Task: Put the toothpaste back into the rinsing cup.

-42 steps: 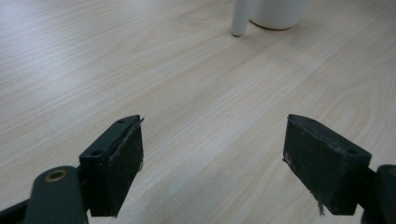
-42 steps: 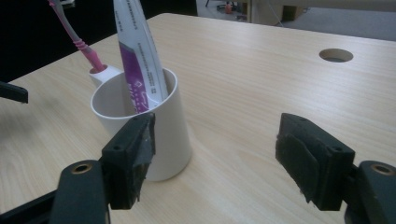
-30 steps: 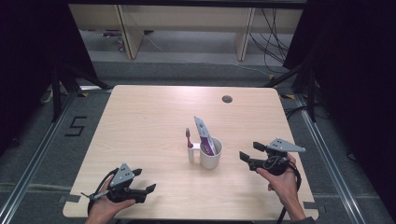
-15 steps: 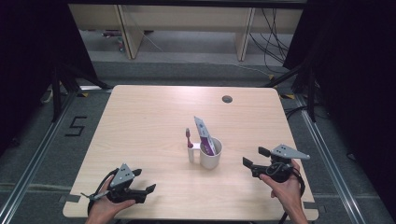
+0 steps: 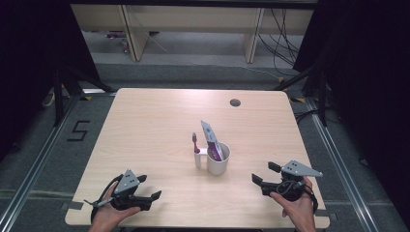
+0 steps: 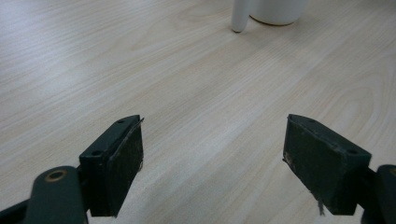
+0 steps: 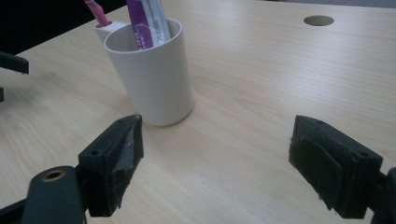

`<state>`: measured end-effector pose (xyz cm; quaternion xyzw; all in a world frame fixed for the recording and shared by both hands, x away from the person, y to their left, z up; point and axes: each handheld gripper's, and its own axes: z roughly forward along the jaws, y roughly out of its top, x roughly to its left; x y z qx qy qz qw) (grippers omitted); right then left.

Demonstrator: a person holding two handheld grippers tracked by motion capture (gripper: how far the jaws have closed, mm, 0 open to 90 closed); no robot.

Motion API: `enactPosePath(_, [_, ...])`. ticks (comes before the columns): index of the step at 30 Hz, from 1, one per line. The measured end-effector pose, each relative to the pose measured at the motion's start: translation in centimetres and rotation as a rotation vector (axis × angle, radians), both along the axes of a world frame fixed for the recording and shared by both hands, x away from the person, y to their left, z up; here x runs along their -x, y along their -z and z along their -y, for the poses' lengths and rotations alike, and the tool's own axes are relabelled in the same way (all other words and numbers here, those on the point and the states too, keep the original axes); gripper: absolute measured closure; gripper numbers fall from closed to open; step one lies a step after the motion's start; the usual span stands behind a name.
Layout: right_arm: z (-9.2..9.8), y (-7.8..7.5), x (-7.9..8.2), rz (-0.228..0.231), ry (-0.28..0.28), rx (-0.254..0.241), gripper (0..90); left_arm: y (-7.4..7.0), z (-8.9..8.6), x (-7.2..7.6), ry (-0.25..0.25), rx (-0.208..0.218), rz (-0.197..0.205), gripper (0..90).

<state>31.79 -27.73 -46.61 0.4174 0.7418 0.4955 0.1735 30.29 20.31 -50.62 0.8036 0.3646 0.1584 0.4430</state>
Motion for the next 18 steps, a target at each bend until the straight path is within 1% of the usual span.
enactPosePath(1, [0.2, 0.0, 0.1, 0.009, -0.011, 0.023, 18.5, 0.0, 0.0, 0.0, 0.001, 0.0, 0.0, 19.9])
enactPosePath(2, [0.1, 0.2, 0.2, 0.015, -0.01, 0.013, 18.0, 0.0, 0.0, 0.0, 0.0, 0.0, 0.0, 19.9])
enactPosePath(3, [0.0, 0.3, 0.5, -0.017, 0.0, 0.005, 17.1, 0.0, 0.0, 0.0, 0.0, -0.001, -0.001, 19.9])
enactPosePath(4, [0.0, 0.3, 0.5, -0.017, 0.0, 0.005, 17.1, 0.0, 0.0, 0.0, 0.0, -0.001, -0.001, 19.9])
enactPosePath(5, [0.1, 0.7, 0.6, 0.002, -0.014, 0.024, 16.8, 0.0, 0.1, 0.0, -0.003, 0.009, -0.002, 19.9])
enactPosePath(6, [0.0, 0.7, 0.8, -0.032, -0.011, 0.015, 16.8, 0.0, 0.1, 0.0, -0.001, 0.003, -0.002, 19.8])
enactPosePath(7, [0.2, 0.8, 0.7, 0.018, -0.03, 0.035, 16.8, 0.0, 0.1, 0.0, 0.001, 0.0, -0.002, 19.9])
enactPosePath(8, [0.2, 0.8, 0.7, 0.018, -0.03, 0.035, 16.8, 0.0, 0.1, 0.0, 0.001, 0.0, -0.002, 19.8])
enactPosePath(9, [0.2, 0.9, 1.0, 0.002, -0.034, 0.035, 16.7, 0.0, 0.1, 0.0, 0.004, -0.002, 0.0, 19.9])
enactPosePath(10, [0.2, 0.9, 1.0, 0.001, -0.034, 0.037, 16.8, 0.0, 0.1, 0.0, 0.005, -0.002, 0.0, 19.8])
enactPosePath(11, [0.1, 1.0, 1.2, -0.01, -0.034, 0.035, 16.7, 0.0, 0.1, 0.0, 0.005, 0.002, -0.001, 19.8])
enactPosePath(12, [0.3, 1.0, 1.2, 0.001, -0.037, 0.052, 16.7, 0.0, 0.1, 0.0, 0.005, 0.002, -0.001, 19.8])
enactPosePath(13, [0.3, 1.1, 1.4, -0.016, -0.04, 0.055, 16.7, 0.0, 0.1, 0.0, 0.003, 0.006, 0.0, 19.8])
enactPosePath(14, [0.4, 1.2, 1.5, -0.019, -0.045, 0.058, 16.7, 0.0, 0.1, 0.0, 0.003, 0.006, 0.0, 19.8])
enactPosePath(15, [0.3, 1.3, 1.7, -0.036, -0.032, 0.041, 16.7, 0.0, 0.1, 0.0, 0.001, 0.004, 0.001, 19.8])
enactPosePath(16, [0.5, 1.4, 1.6, -0.018, -0.04, 0.065, 16.7, 0.0, 0.1, 0.0, -0.001, 0.013, 0.001, 19.8])
enactPosePath(17, [0.6, 1.5, 1.7, -0.025, -0.045, 0.063, 16.7, 0.0, 0.1, 0.0, 0.001, 0.008, 0.001, 19.8])
enactPosePath(18, [0.6, 1.6, 1.8, -0.024, -0.04, 0.068, 16.7, 0.0, 0.1, 0.0, -0.001, 0.012, 0.001, 19.8])
